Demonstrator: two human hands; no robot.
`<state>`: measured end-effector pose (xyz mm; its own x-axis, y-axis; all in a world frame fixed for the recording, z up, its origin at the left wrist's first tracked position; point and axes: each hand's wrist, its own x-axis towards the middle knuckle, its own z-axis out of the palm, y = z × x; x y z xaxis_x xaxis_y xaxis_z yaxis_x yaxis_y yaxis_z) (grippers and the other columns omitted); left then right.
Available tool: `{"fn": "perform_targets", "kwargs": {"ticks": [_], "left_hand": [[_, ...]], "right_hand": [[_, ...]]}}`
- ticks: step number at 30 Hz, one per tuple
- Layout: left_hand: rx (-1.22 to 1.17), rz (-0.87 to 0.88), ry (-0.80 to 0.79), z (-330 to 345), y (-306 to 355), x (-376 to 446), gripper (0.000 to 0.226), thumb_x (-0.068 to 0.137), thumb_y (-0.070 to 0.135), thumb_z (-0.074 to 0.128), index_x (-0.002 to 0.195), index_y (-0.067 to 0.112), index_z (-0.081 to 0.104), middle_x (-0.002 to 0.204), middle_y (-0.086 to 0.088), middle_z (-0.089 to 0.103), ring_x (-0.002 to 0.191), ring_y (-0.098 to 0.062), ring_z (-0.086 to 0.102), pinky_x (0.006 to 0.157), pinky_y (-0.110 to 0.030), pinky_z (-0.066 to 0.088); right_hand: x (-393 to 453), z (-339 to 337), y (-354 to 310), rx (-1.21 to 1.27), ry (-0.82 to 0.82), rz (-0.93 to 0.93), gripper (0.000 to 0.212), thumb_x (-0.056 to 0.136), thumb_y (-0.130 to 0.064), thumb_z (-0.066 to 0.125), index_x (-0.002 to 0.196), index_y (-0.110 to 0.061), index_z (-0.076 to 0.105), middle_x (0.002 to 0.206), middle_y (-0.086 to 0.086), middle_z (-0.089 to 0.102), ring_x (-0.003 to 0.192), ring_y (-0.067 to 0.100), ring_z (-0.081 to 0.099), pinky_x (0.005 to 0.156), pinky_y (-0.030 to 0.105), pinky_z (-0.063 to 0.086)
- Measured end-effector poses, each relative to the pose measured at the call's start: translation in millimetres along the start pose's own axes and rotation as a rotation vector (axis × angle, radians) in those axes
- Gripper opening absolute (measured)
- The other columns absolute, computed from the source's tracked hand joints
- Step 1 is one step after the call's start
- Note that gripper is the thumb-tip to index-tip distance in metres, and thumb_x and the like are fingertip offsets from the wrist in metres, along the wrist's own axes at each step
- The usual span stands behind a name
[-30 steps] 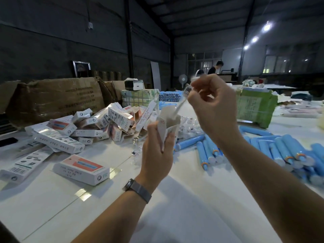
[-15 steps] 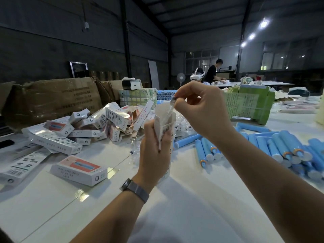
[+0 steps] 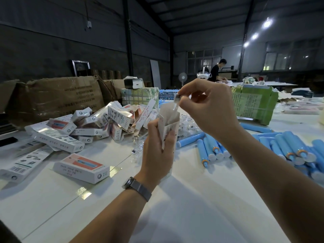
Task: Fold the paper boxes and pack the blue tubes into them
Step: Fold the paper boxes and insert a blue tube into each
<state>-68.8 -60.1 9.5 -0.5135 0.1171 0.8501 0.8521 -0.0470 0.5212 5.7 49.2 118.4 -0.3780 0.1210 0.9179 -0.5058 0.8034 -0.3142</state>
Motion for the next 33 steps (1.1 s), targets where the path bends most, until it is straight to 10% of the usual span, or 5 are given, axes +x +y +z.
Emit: {"fn": "perform_targets", "kwargs": {"ticks": [13,21,28,33], "left_hand": [[0.001,0.043,-0.017,0.7,-0.3,-0.7,0.023,0.096,0.036,0.045,0.11,0.02,0.038,0.094,0.013,0.056,0.078,-0.002,0.06,0.058,-0.018,0.052],[-0.03,0.01,-0.018,-0.8,-2.2,0.3,0.021,0.098,0.031,0.047,0.11,0.016,0.04,0.092,0.007,0.057,0.072,-0.009,0.061,0.056,-0.034,0.054],[-0.161,-0.05,-0.007,-1.8,0.2,3.6,0.025,0.098,0.025,0.049,0.119,0.02,0.037,0.108,-0.002,0.062,0.088,-0.022,0.068,0.067,-0.044,0.06],[-0.312,-0.089,-0.015,-0.5,3.8,4.3,0.036,0.099,0.02,0.051,0.124,0.029,0.027,0.115,0.0,0.064,0.094,-0.015,0.07,0.072,-0.027,0.058]], "right_hand": [[-3.3,4.4,1.3,-0.089,0.054,-0.066,0.008,0.078,-0.015,0.068,0.08,-0.02,0.074,0.069,-0.02,0.061,0.06,0.002,0.055,0.065,0.014,0.042],[-15.4,13.2,21.8,-0.194,-0.275,-0.032,0.009,0.085,-0.019,0.071,0.085,-0.013,0.077,0.095,-0.004,0.063,0.087,0.008,0.055,0.081,0.036,0.047],[-17.3,12.3,30.3,-0.089,-0.452,-0.007,0.021,0.089,-0.015,0.062,0.105,-0.024,0.073,0.114,-0.009,0.056,0.094,0.01,0.059,0.08,0.031,0.053],[-28.0,15.6,32.4,0.326,-0.433,0.315,0.04,0.092,-0.005,0.063,0.117,-0.034,0.052,0.113,-0.003,0.063,0.087,0.022,0.07,0.076,0.038,0.06]]}}
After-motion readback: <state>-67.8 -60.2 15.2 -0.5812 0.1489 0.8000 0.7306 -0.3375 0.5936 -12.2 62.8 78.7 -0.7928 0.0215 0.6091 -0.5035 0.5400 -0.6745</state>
